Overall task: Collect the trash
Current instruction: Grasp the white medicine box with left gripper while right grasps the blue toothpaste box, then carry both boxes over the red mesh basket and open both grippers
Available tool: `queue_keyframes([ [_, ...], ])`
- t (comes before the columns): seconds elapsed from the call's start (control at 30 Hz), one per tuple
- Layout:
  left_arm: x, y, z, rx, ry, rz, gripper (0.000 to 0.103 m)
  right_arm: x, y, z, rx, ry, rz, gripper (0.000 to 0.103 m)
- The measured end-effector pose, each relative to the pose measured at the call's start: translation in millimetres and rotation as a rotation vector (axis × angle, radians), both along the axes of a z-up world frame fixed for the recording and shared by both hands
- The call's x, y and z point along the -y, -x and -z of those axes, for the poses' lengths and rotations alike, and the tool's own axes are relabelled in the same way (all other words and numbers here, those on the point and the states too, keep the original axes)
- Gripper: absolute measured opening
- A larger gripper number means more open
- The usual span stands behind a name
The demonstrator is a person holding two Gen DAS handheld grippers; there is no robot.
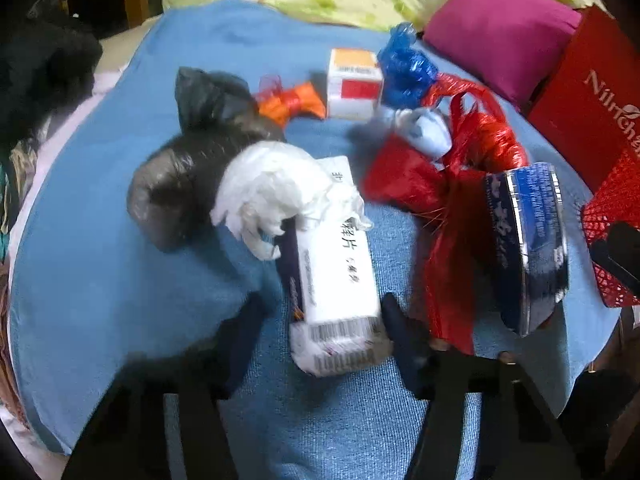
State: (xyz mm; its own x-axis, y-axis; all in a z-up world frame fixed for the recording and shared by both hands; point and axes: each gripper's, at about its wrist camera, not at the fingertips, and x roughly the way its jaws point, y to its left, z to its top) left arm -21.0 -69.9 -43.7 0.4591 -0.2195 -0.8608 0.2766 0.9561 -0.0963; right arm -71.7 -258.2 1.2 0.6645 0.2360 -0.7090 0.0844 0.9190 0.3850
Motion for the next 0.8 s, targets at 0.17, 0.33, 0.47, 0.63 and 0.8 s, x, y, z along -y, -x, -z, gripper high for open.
queue_keyframes([
  [0.17,-15.3,13.7,-9.2,0.015,0.066,0.013,0.042,-30.3,-22.7,1.4,-0.034,0.121,-0.06,0.079],
  [0.33,-22.6,35.0,-15.4,0.013,0.079,0.039,0.04,-55.6,-44.9,25.3,-0.125,0.282,-0.047,0.079],
  [0.47,-27.5,52.9,-17.6,0.017,0.097,0.057,0.04,-42.6,-35.8,26.6,-0.107,0.231,-0.003,0.061],
  [0.63,-29.3,78.2,-42.0,0.061,0.118,0.082,0.039,-12.8,-8.5,5.4,-0.06,0.111,0.024,0.061],
  [0.8,-9.1,98.3,-86.0,0.146,0.148,0.143,0.039,15.5,35.7,-43.2,0.057,0.062,0.044,0.061],
])
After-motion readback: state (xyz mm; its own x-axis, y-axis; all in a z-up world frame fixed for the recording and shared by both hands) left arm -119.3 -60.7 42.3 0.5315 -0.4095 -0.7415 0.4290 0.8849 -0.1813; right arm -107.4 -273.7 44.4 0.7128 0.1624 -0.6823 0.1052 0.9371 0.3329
